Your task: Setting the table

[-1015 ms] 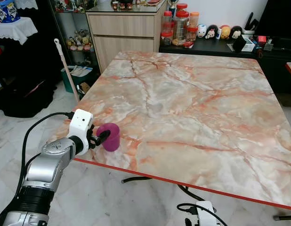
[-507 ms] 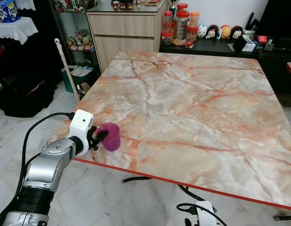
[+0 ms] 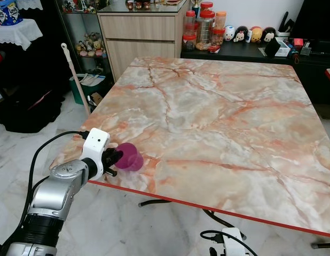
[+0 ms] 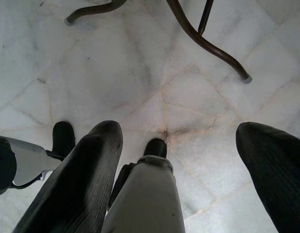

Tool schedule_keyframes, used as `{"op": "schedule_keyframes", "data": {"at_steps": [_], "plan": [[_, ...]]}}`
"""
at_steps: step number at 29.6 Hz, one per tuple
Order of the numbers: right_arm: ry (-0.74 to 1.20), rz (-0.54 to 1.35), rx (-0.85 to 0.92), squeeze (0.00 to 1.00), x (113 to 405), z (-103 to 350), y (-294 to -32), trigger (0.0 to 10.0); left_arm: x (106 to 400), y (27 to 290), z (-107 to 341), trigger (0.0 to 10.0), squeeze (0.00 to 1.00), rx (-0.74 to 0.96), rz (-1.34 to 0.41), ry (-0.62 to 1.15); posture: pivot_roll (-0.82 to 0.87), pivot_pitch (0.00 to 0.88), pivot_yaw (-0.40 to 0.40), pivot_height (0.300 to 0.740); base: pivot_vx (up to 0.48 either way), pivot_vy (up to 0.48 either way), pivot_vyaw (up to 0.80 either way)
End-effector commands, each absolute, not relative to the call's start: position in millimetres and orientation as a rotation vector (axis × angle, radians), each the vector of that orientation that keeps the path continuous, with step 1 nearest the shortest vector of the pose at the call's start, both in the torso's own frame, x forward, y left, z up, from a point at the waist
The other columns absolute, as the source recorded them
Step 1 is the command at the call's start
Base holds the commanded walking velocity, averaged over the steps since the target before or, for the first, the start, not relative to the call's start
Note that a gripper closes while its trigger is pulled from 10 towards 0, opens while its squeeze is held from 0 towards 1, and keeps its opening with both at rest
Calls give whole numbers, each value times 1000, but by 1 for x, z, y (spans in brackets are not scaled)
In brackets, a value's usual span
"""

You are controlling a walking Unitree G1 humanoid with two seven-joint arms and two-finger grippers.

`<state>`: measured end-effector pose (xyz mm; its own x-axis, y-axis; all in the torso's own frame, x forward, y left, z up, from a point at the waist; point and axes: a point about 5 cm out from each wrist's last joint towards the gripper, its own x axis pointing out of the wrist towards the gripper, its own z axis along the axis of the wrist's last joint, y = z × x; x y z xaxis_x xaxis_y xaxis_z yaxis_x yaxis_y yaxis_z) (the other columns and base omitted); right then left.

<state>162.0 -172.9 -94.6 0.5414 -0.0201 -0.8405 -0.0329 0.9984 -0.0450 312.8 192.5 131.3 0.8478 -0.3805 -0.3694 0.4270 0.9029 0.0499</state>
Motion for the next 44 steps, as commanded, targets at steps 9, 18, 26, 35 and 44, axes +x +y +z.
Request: {"op": "schedule_keyframes", "data": {"at_steps": [9, 18, 26, 35, 44], "plan": [[993, 17, -70, 0, 165, -94, -171, 10000, 316, 194, 144, 0, 0, 91, -402, 301, 75, 0, 35, 740, 0, 0, 0], [995, 17, -69, 0, 165, -94, -170, 10000, 313, 189, 140, 0, 0, 72, -427, 311, 77, 0, 38, 740, 0, 0, 0], [994, 19, -68, 0, 165, -94, -170, 10000, 323, 191, 161, 0, 0, -38, -314, 103, 78, 0, 33, 740, 0, 0, 0], [978, 23, -85, 0, 173, -90, -174, 10000, 322, 226, 145, 10000, 0, -266, 118, -65, 64, 0, 8, 740, 0, 0, 0], [977, 30, -101, 0, 173, -90, -177, 10000, 276, 327, 154, 10000, 0, -156, 625, -232, 83, 0, -3, 740, 0, 0, 0]]}}
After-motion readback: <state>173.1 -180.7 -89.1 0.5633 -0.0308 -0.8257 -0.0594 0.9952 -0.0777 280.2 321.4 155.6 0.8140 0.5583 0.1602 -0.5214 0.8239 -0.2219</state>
